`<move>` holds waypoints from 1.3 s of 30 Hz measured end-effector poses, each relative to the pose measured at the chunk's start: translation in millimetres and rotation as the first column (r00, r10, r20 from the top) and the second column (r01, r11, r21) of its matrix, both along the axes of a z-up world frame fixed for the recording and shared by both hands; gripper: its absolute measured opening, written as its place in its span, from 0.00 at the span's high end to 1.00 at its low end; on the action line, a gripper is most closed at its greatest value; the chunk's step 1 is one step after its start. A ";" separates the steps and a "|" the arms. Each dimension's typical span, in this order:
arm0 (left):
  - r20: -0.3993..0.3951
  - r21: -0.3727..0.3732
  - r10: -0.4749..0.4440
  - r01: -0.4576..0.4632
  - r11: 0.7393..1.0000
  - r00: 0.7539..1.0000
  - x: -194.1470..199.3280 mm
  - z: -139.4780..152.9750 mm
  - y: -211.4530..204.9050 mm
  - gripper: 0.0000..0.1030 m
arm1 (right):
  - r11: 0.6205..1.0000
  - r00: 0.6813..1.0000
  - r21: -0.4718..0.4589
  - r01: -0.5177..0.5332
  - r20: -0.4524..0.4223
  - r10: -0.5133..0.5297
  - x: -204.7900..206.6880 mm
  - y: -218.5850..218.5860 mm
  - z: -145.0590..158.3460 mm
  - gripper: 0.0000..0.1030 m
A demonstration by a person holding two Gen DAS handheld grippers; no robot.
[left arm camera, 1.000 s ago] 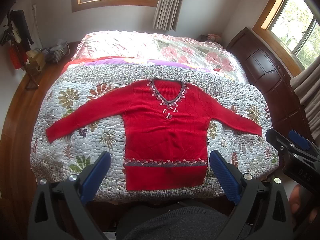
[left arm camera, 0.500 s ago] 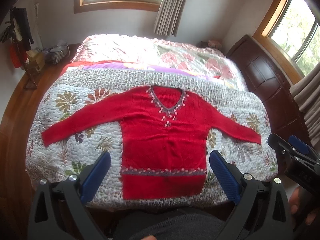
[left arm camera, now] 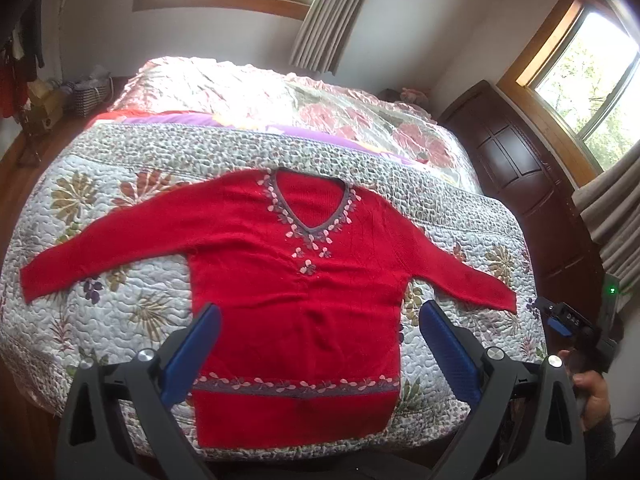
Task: Fold small clothes
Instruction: 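Grasp the red sweater's sleeve cuff with the right tool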
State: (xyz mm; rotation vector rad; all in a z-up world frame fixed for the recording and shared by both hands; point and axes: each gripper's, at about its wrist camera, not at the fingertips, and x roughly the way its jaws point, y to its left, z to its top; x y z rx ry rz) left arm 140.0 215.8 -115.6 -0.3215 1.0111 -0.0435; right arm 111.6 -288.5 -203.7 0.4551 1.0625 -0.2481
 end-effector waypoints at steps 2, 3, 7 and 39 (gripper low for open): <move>-0.012 0.005 0.009 -0.009 1.000 1.000 6.8 -5.9 -12.0 0.04 | 0.985 0.995 0.143 0.095 -0.002 -0.096 2.2 -50.8 -26.6 0.48; -0.026 0.011 0.011 -0.011 1.000 1.000 10.4 -9.3 -17.3 0.04 | 0.967 0.990 0.213 0.136 0.009 -0.141 3.1 -75.3 -38.8 0.48; -0.105 -0.027 0.025 -0.028 0.999 0.994 21.8 -24.3 -33.1 0.04 | 0.886 0.951 0.367 0.283 0.008 -0.308 10.9 -160.4 -82.0 0.48; -0.205 -0.033 0.167 -0.178 0.984 0.964 6.7 -32.5 -95.6 0.04 | 0.707 0.874 0.568 0.422 -0.045 -0.484 78.0 -324.8 -188.6 0.94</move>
